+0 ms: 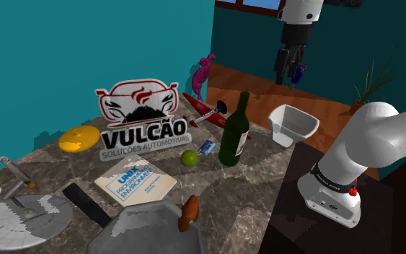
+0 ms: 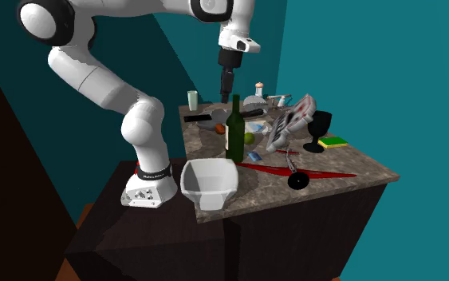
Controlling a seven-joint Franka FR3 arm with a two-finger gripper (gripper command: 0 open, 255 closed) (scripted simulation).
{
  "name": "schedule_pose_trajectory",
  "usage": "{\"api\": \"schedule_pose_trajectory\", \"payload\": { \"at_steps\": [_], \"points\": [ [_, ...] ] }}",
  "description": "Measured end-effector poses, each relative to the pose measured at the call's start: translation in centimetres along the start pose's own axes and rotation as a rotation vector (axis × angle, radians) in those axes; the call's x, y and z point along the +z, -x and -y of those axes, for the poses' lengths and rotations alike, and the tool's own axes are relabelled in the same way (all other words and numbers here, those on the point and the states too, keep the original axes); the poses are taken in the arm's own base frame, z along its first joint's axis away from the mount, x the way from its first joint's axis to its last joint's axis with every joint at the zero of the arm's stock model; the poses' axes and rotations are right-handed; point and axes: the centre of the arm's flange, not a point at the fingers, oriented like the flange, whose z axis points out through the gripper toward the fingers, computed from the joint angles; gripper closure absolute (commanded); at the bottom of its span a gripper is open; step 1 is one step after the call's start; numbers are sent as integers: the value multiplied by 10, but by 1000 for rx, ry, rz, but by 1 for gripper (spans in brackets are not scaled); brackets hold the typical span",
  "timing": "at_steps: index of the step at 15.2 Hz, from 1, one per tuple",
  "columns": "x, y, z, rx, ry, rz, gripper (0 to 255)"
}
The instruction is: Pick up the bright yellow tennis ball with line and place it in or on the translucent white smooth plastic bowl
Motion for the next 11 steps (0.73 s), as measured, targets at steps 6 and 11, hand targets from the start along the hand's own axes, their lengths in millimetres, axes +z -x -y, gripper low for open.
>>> {"api": "schedule_pose_trajectory", "payload": {
  "at_steps": [6,11],
  "points": [
    [36,-24,31,8,-1,10,0],
    [65,-55,77,17,-13,2,0]
  ]
}}
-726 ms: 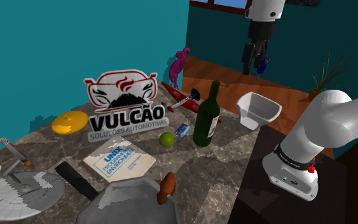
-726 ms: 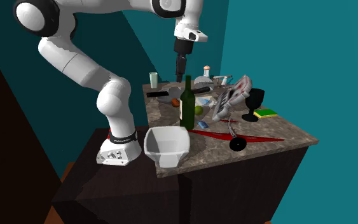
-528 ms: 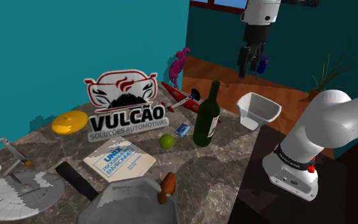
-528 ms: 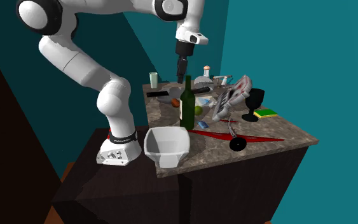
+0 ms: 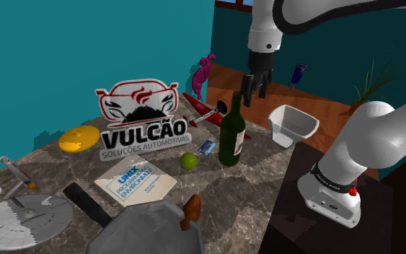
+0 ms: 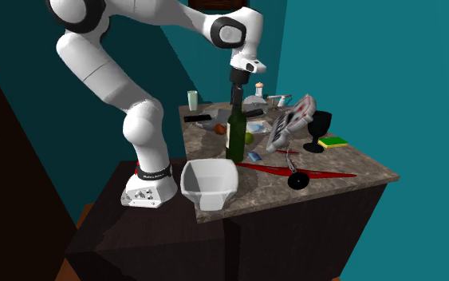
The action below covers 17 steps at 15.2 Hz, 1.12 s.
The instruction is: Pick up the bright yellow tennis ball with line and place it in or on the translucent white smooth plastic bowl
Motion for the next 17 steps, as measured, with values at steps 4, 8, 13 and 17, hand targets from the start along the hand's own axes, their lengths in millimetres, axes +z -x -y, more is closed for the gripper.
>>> {"api": "schedule_pose_trajectory", "payload": {
  "at_steps": [4,8,13,17],
  "points": [
    [26,-28,36,35,-88,-10,0],
    [72,-53,67,21,0,34,0],
    [114,-85,106,29,4,46,0],
    [149,-108,137,37,2,54,0]
  ]
}}
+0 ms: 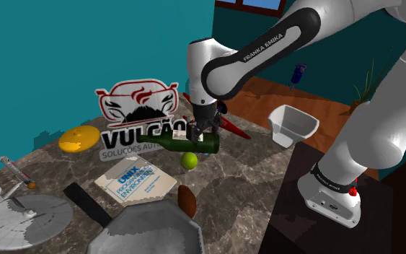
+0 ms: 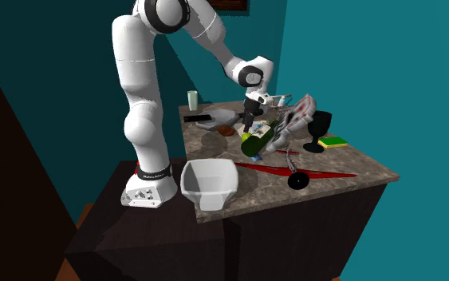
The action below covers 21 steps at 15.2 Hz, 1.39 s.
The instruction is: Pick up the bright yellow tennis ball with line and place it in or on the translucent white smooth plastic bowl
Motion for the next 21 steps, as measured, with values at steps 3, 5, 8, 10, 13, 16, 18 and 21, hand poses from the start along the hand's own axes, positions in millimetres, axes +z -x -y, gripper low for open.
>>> {"api": "schedule_pose_trajectory", "payload": {
  "at_steps": [3,5,8,10,13,16,18,21],
  "points": [
    [20,-18,27,6,-2,7,0],
    [37,-31,41,9,-2,12,0],
    [52,-31,50,4,-6,10,0],
    [61,-33,52,2,-8,6,0],
    [74,-34,54,2,-10,1,0],
    [75,-34,55,3,-13,-5,0],
    [76,-33,55,2,-15,-7,0],
    [75,-32,53,2,-11,-1,255]
  ]
}}
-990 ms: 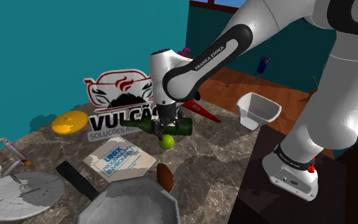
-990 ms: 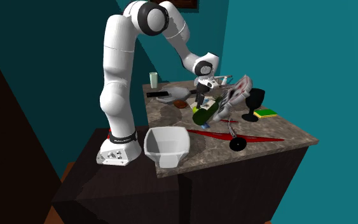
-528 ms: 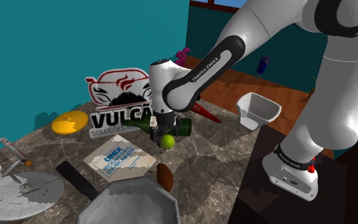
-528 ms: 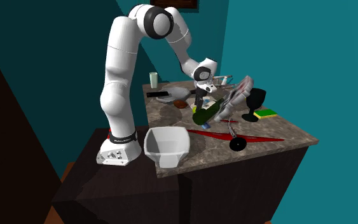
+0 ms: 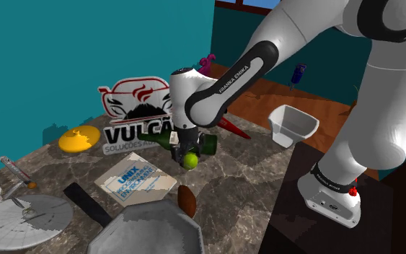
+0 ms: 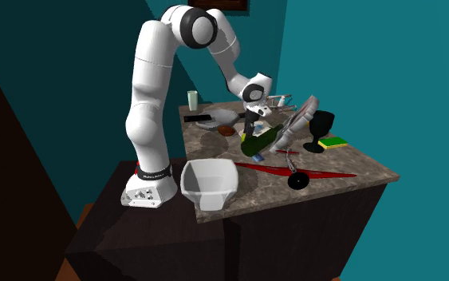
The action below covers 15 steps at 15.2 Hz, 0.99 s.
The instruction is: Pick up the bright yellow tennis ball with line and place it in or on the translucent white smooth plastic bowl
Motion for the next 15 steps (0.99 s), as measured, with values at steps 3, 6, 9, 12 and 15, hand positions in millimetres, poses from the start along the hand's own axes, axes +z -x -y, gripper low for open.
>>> {"api": "schedule_pose_trajectory", "payload": {
  "at_steps": [3,6,9,12,15],
  "points": [
    [0,2,0,-2,-1,0,255],
    [-1,2,-2,0,-3,-5,255],
    [1,0,-1,3,-1,-2,255],
    [-4,-1,-3,7,4,8,255],
    [-16,2,-5,10,7,12,255]
  ]
}}
